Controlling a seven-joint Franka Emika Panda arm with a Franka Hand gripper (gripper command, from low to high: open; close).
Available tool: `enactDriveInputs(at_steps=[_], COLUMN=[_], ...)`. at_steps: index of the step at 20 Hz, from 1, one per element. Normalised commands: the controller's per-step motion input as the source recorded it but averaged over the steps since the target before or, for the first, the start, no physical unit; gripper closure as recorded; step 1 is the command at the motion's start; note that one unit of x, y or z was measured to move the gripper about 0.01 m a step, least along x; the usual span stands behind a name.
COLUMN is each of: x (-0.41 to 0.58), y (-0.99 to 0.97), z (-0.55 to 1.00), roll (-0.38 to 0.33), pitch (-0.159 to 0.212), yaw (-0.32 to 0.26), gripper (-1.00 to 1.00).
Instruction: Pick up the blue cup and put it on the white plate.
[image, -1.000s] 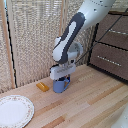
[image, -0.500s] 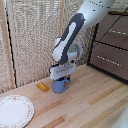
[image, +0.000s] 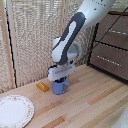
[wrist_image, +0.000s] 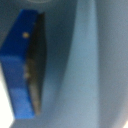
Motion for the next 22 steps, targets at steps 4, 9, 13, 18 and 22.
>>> enactDriveInputs(at_steps=[4, 9, 13, 18, 22], x=[-0.218, 0.062, 0.339, 0.333, 0.154], y=[0.3, 0.2, 0.23, 0.54, 0.88], z=[0.27, 0.91, 1.0, 0.87, 0.55], roll=[-0.041, 0.026, 0.007, 0.001, 0.0], pitch=[0.0, 0.041, 0.044, 0.086, 0.068], yaw=[0.104, -0.004, -0.028, -0.012, 0.0], gripper=[1.0, 1.0, 1.0, 1.0, 1.0])
